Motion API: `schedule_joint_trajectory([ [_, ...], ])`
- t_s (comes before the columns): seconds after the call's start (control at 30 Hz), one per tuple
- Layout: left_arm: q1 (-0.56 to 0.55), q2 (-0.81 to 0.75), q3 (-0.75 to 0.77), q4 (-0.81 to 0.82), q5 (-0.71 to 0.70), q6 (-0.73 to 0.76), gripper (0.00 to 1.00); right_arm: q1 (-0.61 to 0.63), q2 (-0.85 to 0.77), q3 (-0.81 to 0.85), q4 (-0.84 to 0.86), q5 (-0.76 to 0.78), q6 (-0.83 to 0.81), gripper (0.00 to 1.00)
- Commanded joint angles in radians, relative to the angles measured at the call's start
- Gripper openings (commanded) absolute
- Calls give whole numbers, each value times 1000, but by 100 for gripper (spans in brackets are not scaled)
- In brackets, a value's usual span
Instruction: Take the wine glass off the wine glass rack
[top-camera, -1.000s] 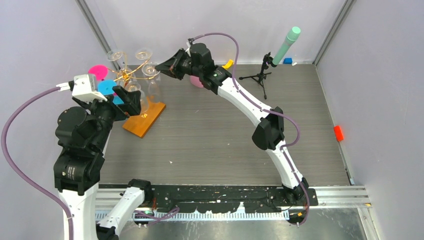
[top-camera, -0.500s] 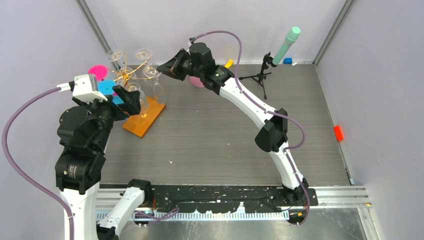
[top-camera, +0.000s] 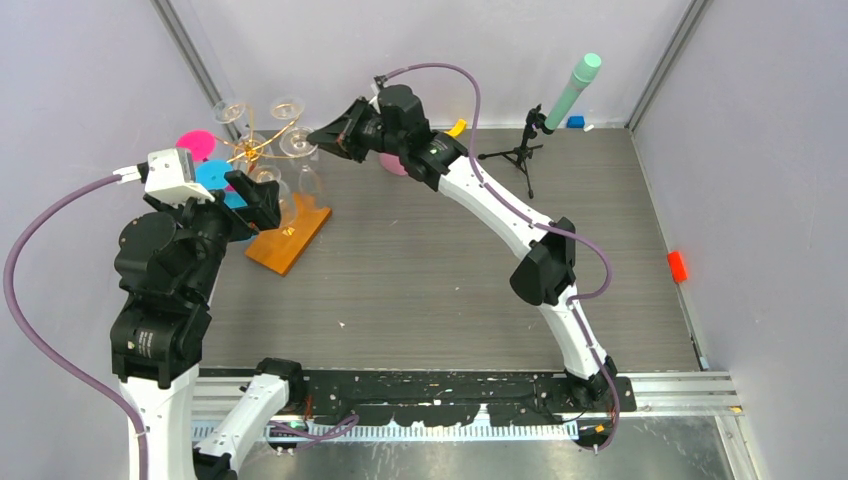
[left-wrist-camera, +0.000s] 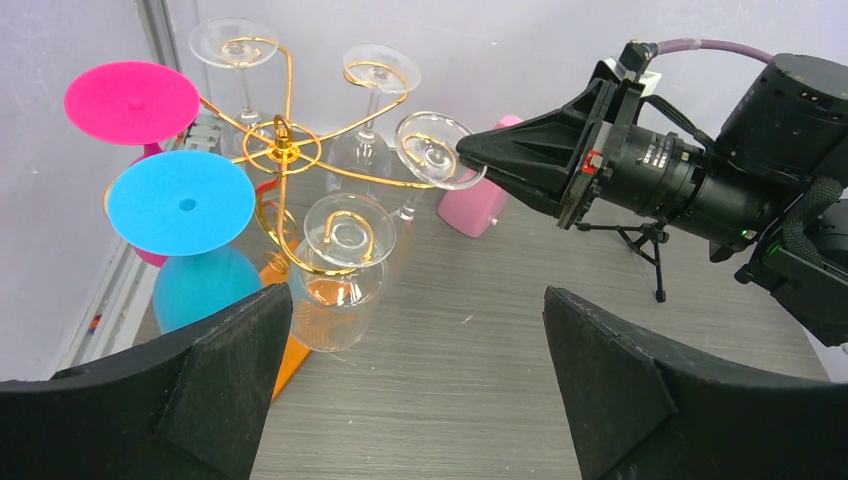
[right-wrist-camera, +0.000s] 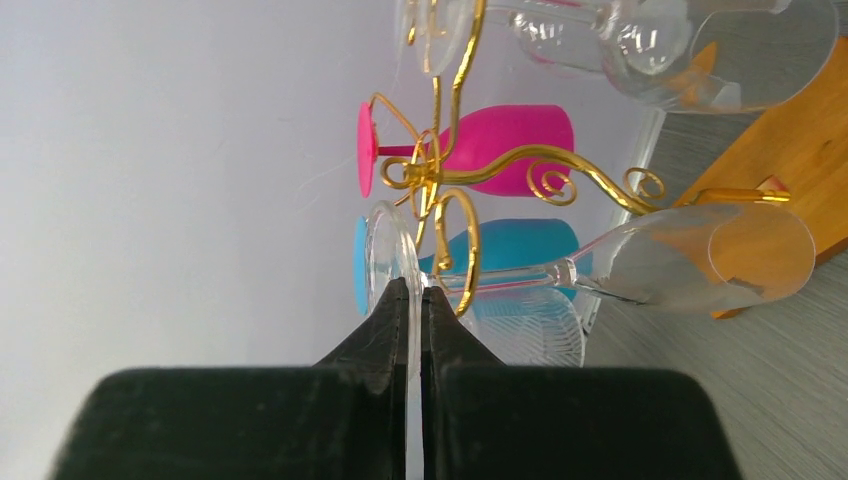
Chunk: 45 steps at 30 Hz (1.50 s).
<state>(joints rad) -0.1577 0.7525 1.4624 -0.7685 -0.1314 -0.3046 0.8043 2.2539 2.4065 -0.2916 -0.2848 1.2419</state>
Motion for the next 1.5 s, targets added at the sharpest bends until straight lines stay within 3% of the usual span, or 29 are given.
schedule_joint_trajectory([
  [0.0, 3, -7, 0, 37, -20, 20, 100, 12, -21, 49, 156, -57, 61, 0],
  [0.5, 3, -18, -16, 39, -24, 22, 100, 21, 45, 124, 245, -30, 49, 0],
  [0.83, 3, -21, -19, 37, -22, 21, 100, 20, 74, 161, 207, 129, -53, 0],
  [1.17, 3, -21, -22, 33, -22, 21, 100, 8, 111, 201, 215, 224, -57, 0],
  [1.47, 3, 3, -61, 74, 11, 11, 100, -38, 60, 137, 186, 193, -33, 0],
])
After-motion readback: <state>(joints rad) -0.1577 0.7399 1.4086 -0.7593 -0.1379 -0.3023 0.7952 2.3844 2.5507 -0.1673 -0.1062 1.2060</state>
